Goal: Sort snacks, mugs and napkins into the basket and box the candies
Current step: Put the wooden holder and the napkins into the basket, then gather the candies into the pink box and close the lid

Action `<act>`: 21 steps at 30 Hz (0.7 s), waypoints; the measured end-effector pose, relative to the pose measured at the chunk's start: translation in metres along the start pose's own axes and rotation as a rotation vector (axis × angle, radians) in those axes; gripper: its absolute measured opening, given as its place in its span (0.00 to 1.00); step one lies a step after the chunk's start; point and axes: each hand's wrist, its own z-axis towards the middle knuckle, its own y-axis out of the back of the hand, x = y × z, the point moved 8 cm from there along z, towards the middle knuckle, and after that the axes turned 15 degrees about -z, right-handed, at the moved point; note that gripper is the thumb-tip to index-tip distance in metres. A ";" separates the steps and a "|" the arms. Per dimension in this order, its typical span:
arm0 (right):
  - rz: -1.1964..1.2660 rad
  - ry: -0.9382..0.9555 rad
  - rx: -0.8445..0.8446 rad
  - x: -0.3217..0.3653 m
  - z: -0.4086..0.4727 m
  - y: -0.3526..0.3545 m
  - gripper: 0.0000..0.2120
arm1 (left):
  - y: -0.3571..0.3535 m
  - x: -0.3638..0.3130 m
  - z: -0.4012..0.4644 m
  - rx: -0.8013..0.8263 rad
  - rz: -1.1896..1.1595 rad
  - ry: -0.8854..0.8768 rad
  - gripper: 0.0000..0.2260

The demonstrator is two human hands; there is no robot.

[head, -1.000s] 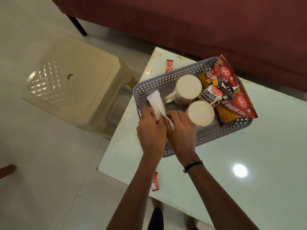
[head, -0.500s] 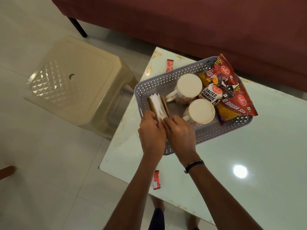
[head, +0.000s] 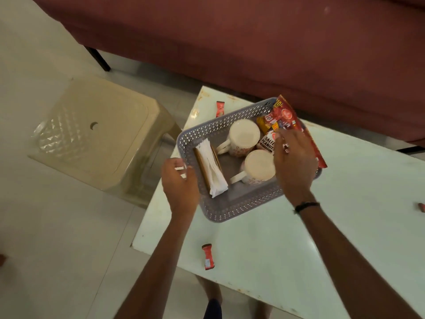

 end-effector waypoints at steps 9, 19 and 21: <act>-0.012 -0.346 0.555 -0.108 0.048 -0.077 0.17 | -0.003 0.053 -0.001 0.037 -0.099 0.597 0.12; 0.175 -0.507 0.490 -0.109 0.044 -0.077 0.15 | -0.010 0.059 0.012 0.059 -0.243 0.662 0.07; 0.208 -0.556 0.484 -0.116 0.034 -0.068 0.15 | -0.010 0.050 0.015 0.052 -0.246 0.612 0.06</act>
